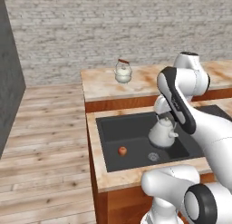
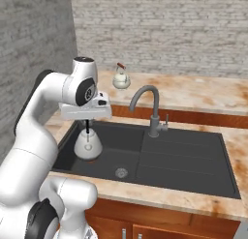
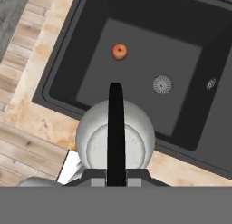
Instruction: Pick the kettle and kettle and place them in the sink. Then turn on the water.
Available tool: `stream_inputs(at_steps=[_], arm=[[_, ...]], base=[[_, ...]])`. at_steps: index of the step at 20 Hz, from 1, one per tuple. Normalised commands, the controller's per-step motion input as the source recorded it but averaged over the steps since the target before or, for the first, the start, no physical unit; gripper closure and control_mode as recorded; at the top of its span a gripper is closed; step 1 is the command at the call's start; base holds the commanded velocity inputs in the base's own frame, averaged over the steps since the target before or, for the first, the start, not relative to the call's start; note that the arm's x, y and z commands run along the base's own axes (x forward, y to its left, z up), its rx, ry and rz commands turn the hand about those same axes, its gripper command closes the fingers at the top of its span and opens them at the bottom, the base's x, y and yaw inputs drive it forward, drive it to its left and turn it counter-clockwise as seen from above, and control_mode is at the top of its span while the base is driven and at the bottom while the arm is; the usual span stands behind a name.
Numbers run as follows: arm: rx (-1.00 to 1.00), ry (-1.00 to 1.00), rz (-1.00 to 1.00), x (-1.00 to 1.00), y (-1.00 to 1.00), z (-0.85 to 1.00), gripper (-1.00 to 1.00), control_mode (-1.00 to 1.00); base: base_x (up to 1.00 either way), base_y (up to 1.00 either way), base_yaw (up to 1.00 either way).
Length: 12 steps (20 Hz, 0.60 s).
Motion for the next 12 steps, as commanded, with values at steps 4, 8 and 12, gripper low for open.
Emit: stream_inputs(at_steps=[4, 8, 12], arm=[[0.0, 0.01, -0.04, 0.18, 0.0, -0.36, 1.0, -1.0], [-0.02, 0.01, -0.05, 0.24, 0.0, -0.39, 1.0, -1.0], [-0.04, 0.0, -0.04, 0.24, 0.0, -0.41, 1.0, -1.0]], base=[[0.0, 0.0, 0.0], [0.0, 0.0, 0.0], [0.0, 0.0, 0.0]])
